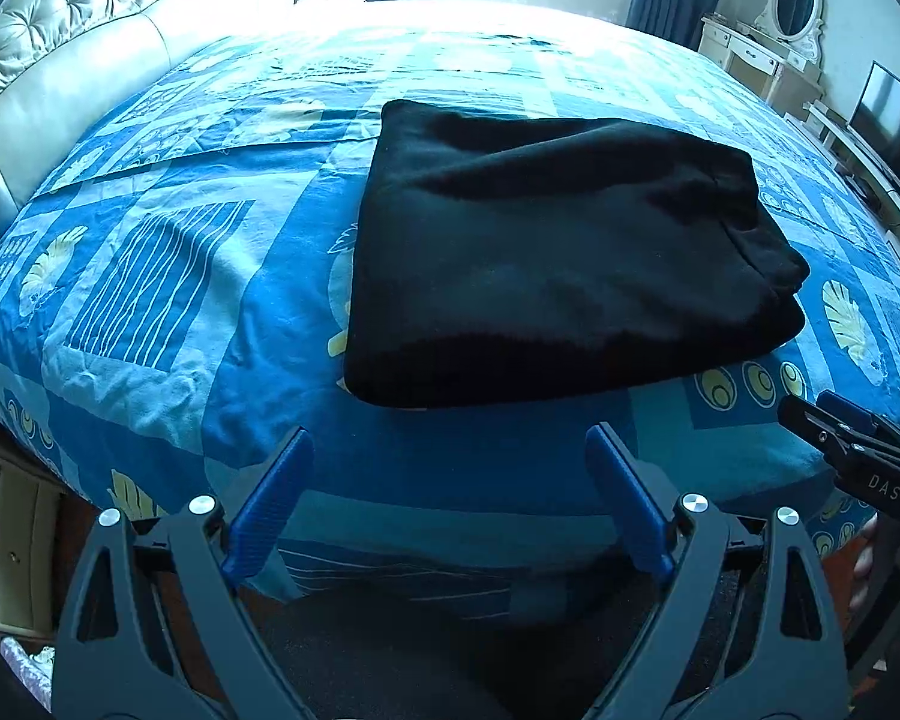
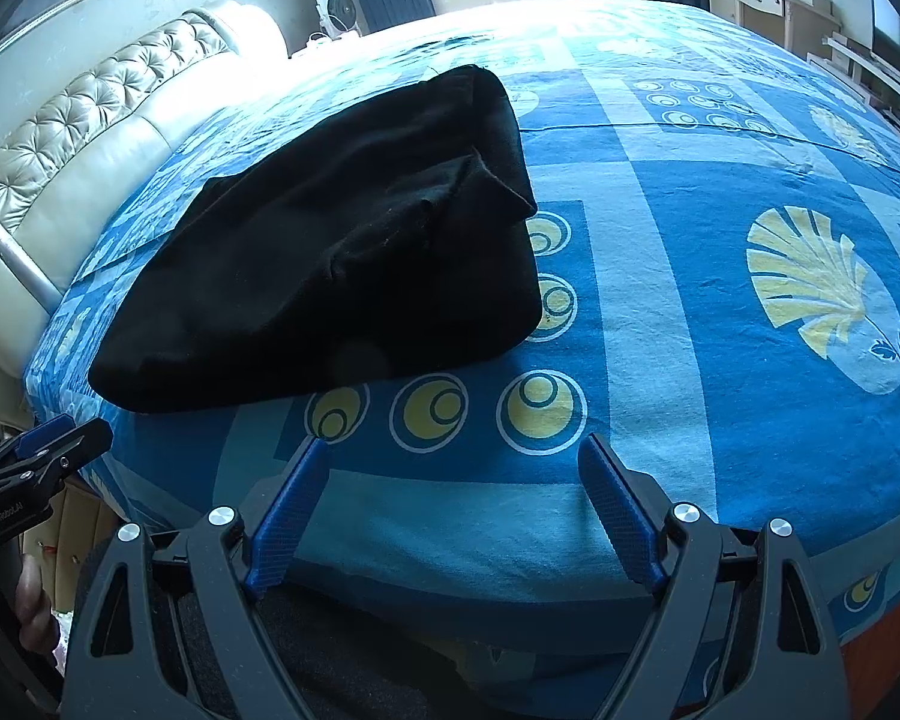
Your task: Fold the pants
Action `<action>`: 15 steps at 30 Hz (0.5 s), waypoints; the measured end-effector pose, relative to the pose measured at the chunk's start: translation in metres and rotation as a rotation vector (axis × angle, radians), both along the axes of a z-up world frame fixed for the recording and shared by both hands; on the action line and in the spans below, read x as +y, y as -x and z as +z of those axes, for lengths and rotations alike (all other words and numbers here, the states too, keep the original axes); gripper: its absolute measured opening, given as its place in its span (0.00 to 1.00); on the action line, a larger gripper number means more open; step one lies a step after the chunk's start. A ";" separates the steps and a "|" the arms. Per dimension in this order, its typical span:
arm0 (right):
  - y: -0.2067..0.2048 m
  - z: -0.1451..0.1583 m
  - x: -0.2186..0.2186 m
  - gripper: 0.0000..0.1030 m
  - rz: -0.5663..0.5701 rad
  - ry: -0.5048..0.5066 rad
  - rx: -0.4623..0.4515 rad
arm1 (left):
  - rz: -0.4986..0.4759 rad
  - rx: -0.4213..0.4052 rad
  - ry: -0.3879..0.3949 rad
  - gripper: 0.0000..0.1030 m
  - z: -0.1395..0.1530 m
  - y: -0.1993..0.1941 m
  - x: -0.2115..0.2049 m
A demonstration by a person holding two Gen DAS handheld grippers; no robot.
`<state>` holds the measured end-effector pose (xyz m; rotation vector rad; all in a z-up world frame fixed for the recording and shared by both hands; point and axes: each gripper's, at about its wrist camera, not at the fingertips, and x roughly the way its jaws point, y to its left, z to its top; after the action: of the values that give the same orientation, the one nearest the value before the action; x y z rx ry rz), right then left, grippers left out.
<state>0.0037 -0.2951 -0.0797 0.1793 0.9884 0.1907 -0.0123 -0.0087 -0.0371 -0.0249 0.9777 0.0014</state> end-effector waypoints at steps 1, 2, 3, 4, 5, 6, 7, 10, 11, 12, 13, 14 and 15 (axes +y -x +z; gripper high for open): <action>0.000 0.000 0.000 0.81 0.001 0.001 0.000 | -0.001 -0.001 -0.003 0.89 0.000 0.000 0.000; 0.000 0.000 0.000 0.81 0.001 0.002 -0.001 | -0.001 -0.002 -0.009 0.89 0.000 0.001 -0.001; 0.000 0.000 0.001 0.81 0.002 0.004 -0.002 | 0.000 -0.004 -0.015 0.89 0.001 0.001 -0.002; 0.001 0.000 0.001 0.81 0.002 0.006 -0.004 | -0.002 -0.008 -0.023 0.89 0.001 0.001 -0.003; 0.001 0.001 0.001 0.81 0.003 0.007 -0.005 | -0.005 -0.011 -0.030 0.89 0.002 0.002 -0.004; 0.001 0.001 0.001 0.81 0.003 0.008 -0.005 | -0.008 -0.012 -0.036 0.89 0.002 0.002 -0.005; 0.001 0.001 0.001 0.81 0.002 0.008 -0.005 | -0.010 -0.011 -0.037 0.89 0.002 0.002 -0.005; 0.001 0.001 0.000 0.81 0.000 0.008 -0.004 | -0.008 -0.012 -0.034 0.89 0.002 0.002 -0.005; 0.001 0.001 0.000 0.81 0.000 0.008 -0.005 | -0.007 -0.013 -0.036 0.89 0.002 0.002 -0.006; 0.001 0.001 0.000 0.81 0.000 0.009 -0.004 | -0.008 -0.013 -0.036 0.89 0.002 0.002 -0.006; 0.001 0.001 0.000 0.81 0.001 0.009 -0.004 | -0.008 -0.013 -0.035 0.89 0.002 0.003 -0.006; 0.001 0.000 0.000 0.81 0.001 0.009 -0.003 | -0.006 -0.013 -0.036 0.89 0.002 0.003 -0.006; 0.001 0.000 0.000 0.81 0.002 0.009 -0.001 | -0.004 -0.015 -0.037 0.89 0.002 0.003 -0.006</action>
<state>0.0023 -0.2956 -0.0793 0.1699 0.9878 0.1876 -0.0152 -0.0146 -0.0346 0.0115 0.9629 0.0159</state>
